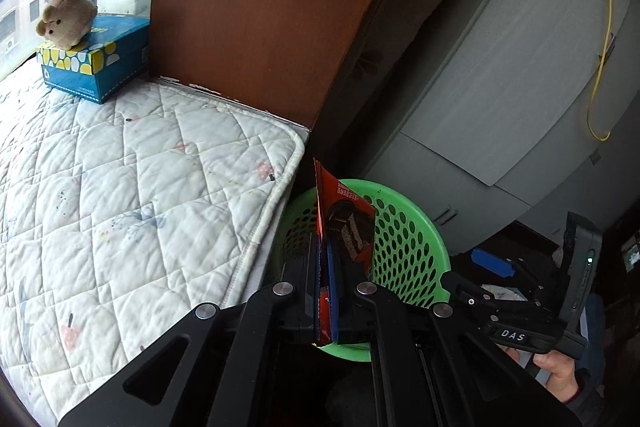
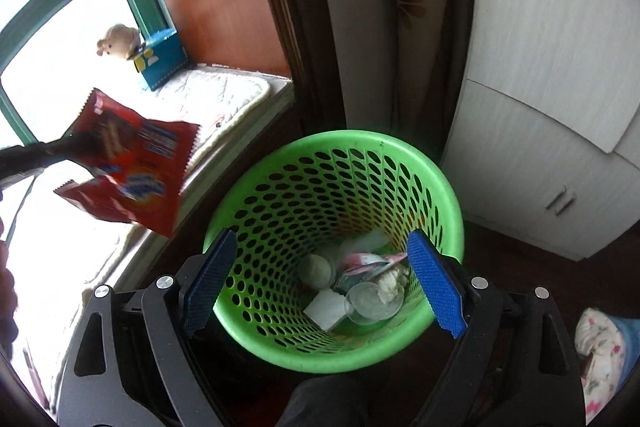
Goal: Collect trash
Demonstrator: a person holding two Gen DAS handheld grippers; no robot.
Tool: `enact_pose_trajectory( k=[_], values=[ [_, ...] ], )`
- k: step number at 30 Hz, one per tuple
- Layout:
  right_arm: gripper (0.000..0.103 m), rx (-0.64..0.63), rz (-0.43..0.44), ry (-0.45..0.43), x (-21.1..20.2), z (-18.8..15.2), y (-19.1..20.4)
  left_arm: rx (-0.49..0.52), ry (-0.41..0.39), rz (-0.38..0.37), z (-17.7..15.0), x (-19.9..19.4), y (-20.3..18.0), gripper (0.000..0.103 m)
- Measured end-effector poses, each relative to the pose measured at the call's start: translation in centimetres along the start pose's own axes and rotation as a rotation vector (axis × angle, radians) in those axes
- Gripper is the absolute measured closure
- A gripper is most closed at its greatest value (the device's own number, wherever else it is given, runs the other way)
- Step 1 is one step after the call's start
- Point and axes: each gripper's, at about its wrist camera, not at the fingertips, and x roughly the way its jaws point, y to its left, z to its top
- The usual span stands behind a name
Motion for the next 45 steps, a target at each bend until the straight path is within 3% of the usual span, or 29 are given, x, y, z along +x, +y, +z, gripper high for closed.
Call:
enact_pose_trajectory(
  k=[12, 13, 17, 22, 24, 30, 33, 45],
  values=[
    [0.017, 0.029, 0.010, -0.021, -2.0, -1.5, -1.1, 0.021, 0.072, -0.027, -1.0, 4.4, -3.1, 0.097],
    [0.017, 0.032, 0.011, -0.019, -2.0, -1.6, -1.2, 0.020, 0.079, -0.032, -1.1, 4.7, -3.2, 0.093],
    [0.017, 0.041, 0.015, -0.014, -2.0, -2.1, -1.4, 0.005, 0.076, -0.033, -1.6, 5.2, -3.4, 0.059],
    [0.017, 0.046, 0.027, -0.013, -2.2, -2.4, -1.2, 0.004, 0.072, -0.030, -1.9, 4.7, -3.3, 0.052],
    [0.017, 0.042, 0.030, -0.017, -2.4, -2.5, -1.0, 0.001, 0.060, -0.001, -2.0, 4.0, -3.0, 0.041],
    [0.016, 0.019, 0.053, -0.029, -3.0, -2.5, 0.7, -0.017, 0.011, 0.051, -2.5, 1.1, -1.4, 0.035],
    [0.015, -0.009, 0.050, -0.044, -3.4, -2.4, 2.1, -0.016, -0.024, 0.114, -2.7, -0.8, -0.6, 0.022],
    [0.010, -0.152, 0.051, -0.093, -4.4, -1.5, 8.4, 0.011, -0.145, 0.322, -4.1, -7.6, 3.1, 0.009]
  ],
)
